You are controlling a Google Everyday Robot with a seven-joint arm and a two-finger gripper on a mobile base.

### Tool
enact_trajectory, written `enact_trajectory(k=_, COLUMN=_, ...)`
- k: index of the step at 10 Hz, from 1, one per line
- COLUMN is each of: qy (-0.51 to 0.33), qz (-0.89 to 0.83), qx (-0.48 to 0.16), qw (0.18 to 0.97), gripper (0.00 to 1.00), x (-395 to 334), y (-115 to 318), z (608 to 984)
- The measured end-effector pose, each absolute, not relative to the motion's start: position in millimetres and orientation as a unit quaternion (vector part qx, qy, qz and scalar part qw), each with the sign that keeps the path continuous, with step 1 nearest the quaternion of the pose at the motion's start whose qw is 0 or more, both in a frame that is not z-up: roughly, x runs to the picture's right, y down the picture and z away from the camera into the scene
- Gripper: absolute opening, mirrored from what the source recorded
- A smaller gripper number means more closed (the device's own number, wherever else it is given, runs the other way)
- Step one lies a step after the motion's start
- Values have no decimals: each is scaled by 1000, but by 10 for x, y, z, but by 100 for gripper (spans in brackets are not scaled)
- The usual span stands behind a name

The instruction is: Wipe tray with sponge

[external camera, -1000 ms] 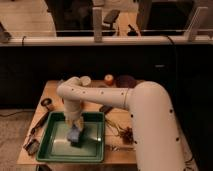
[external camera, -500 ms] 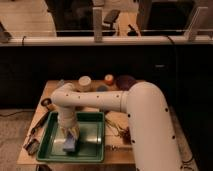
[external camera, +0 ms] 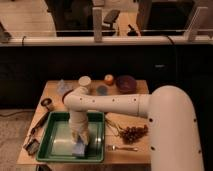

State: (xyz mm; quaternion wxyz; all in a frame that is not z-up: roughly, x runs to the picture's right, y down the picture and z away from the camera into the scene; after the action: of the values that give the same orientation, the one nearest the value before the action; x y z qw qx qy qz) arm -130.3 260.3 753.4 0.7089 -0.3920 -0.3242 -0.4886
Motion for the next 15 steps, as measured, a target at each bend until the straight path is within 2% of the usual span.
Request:
enact_trajectory(k=3, qy=-308, qz=-473, qx=-380, qw=733, gripper=4, x=-1129, y=2332, z=7664)
enact_trajectory(k=6, qy=-316, qz=-492, qx=-372, qw=721, gripper=4, x=-1342, y=2128, z=7854)
enact_trajectory(k=10, qy=-345, qz=-519, qx=-368, qw=690, gripper=4, x=-1603, y=2164, z=7891)
enact_trajectory(k=15, qy=-346, qz=-519, qx=-369, qw=690, gripper=4, x=-1603, y=2166, z=7892)
